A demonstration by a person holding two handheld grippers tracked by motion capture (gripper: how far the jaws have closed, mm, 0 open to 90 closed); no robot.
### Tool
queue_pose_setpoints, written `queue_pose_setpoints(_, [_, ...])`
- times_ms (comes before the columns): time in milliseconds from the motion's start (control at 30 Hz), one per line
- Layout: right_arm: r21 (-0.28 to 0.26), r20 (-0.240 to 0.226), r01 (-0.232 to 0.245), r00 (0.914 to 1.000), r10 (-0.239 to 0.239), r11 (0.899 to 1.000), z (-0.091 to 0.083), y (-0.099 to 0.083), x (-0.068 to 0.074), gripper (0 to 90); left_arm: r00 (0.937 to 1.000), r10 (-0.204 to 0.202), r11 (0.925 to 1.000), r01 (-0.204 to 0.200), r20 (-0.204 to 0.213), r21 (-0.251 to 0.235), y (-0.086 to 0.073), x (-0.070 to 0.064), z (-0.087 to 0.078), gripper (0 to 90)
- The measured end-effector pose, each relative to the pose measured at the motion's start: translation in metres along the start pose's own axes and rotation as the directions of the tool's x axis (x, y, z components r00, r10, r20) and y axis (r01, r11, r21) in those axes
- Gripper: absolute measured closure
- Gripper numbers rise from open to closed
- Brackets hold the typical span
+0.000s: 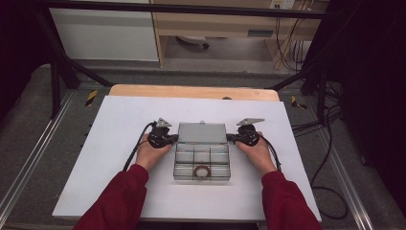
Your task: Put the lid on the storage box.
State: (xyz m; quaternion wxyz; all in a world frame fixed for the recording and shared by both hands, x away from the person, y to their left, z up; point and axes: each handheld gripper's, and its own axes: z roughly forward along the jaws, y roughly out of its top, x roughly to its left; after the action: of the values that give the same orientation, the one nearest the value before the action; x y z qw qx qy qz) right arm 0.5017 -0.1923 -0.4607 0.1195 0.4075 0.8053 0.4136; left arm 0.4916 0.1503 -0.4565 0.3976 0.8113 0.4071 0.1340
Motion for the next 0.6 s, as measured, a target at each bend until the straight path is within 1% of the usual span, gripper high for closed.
queue_pose_setpoints(167, [0.000,-0.002,-0.011,0.9999,0.011,1.000,0.0001,0.0000,-0.0002,89.8,1.0000,-0.004,1.0000,0.004,0.003,0.000,0.0006,0.0008,0.0008,90.0])
queue_pose_setpoints(567, [-0.007,-0.011,-0.026,0.9996,0.026,1.000,0.0031,0.0020,-0.0019,89.8,0.9993,-0.033,0.9993,0.033,0.017,-0.017,0.0018,0.0037,0.0041,89.9])
queue_pose_setpoints(600, [-0.005,-0.010,-0.023,0.9997,0.023,1.000,0.0035,0.0024,-0.0021,89.8,0.9995,-0.028,0.9995,0.028,0.015,-0.015,0.0025,0.0038,0.0044,89.9])
